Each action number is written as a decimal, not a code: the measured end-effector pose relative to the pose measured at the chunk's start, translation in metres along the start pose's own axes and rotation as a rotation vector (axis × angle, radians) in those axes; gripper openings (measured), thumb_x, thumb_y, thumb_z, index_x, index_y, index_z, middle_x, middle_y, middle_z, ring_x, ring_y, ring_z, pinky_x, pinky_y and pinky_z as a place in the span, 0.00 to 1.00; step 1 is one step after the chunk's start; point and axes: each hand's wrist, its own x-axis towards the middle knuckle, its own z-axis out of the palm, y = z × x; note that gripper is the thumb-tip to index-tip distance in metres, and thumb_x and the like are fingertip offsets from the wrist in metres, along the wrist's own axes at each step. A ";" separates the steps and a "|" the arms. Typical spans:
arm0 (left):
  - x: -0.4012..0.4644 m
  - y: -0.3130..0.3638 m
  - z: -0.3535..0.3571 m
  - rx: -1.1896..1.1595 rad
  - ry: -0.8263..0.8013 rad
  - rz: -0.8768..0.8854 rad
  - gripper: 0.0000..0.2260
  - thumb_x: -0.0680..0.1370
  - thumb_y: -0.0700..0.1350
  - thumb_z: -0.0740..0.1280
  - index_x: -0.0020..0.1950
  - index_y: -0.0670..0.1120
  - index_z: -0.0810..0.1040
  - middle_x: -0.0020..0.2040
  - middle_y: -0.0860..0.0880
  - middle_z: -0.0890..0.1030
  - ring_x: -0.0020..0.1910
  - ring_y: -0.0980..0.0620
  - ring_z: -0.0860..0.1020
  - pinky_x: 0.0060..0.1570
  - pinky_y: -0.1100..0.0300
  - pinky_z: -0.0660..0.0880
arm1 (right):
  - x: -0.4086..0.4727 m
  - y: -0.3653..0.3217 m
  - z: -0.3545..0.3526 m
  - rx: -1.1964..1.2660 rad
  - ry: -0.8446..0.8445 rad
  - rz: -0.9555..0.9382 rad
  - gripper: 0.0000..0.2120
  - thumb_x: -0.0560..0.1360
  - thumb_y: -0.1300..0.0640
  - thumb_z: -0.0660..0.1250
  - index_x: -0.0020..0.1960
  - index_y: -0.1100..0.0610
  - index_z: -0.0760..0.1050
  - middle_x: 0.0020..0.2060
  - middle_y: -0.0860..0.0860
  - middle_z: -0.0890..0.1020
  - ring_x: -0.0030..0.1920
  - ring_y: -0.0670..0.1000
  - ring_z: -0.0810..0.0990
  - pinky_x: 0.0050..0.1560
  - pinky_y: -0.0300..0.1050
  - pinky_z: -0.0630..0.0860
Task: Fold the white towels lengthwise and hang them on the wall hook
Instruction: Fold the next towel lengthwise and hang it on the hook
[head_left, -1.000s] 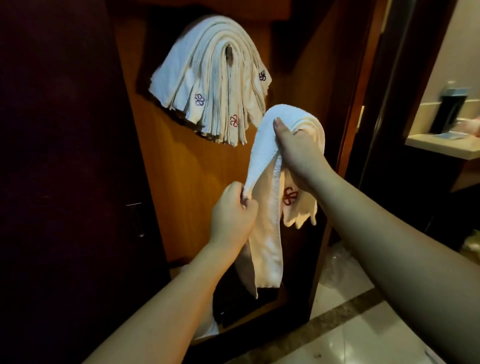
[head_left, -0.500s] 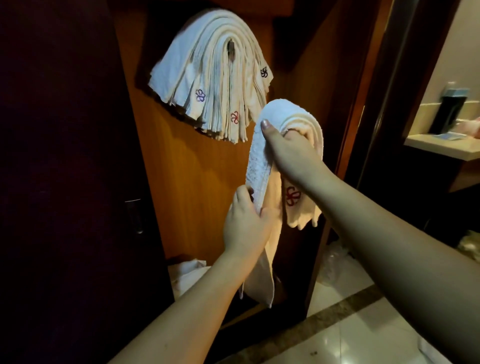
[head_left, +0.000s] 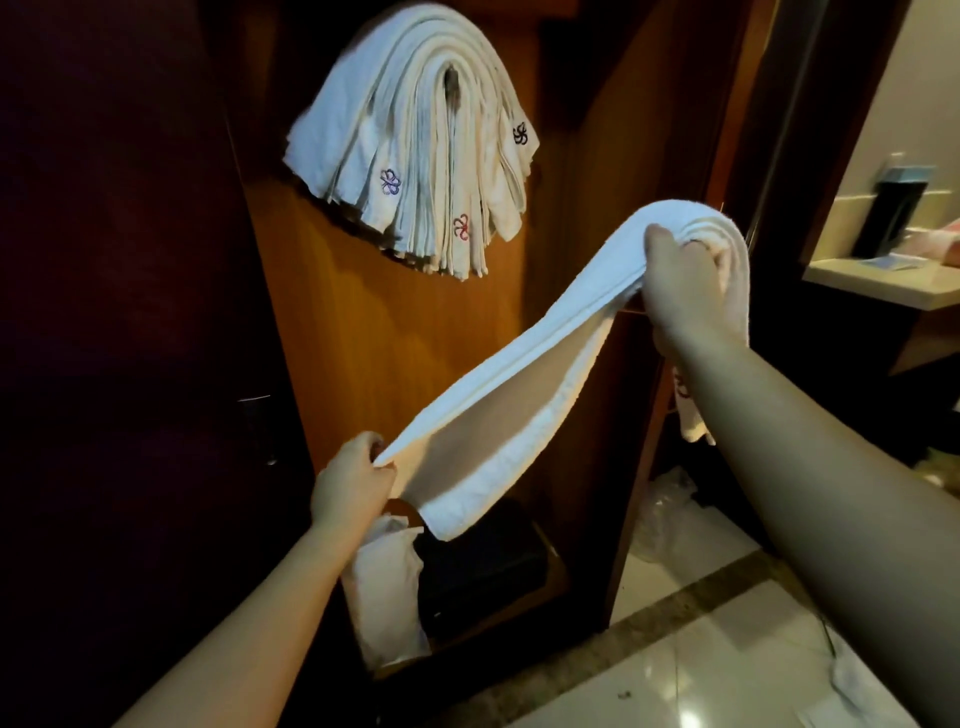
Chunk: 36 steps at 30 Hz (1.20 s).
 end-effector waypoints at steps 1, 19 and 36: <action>0.004 -0.006 -0.004 0.007 -0.002 0.033 0.11 0.77 0.42 0.67 0.59 0.50 0.80 0.53 0.50 0.80 0.49 0.49 0.79 0.41 0.57 0.71 | 0.005 0.004 -0.001 0.025 0.016 0.029 0.15 0.80 0.49 0.58 0.53 0.58 0.76 0.39 0.48 0.80 0.39 0.47 0.79 0.35 0.41 0.70; -0.020 -0.021 -0.075 -0.976 -0.188 -0.047 0.11 0.74 0.34 0.71 0.54 0.44 0.82 0.49 0.47 0.86 0.53 0.43 0.83 0.45 0.56 0.81 | 0.019 0.061 0.008 0.611 0.158 0.403 0.09 0.77 0.53 0.65 0.54 0.56 0.75 0.46 0.52 0.86 0.47 0.52 0.86 0.52 0.52 0.83; -0.032 -0.038 -0.102 -1.081 -0.313 -0.040 0.27 0.79 0.28 0.55 0.30 0.50 0.81 0.40 0.51 0.84 0.41 0.51 0.82 0.28 0.64 0.72 | 0.015 0.090 -0.008 0.632 0.170 0.510 0.20 0.70 0.50 0.70 0.59 0.55 0.74 0.51 0.52 0.85 0.50 0.53 0.85 0.55 0.51 0.81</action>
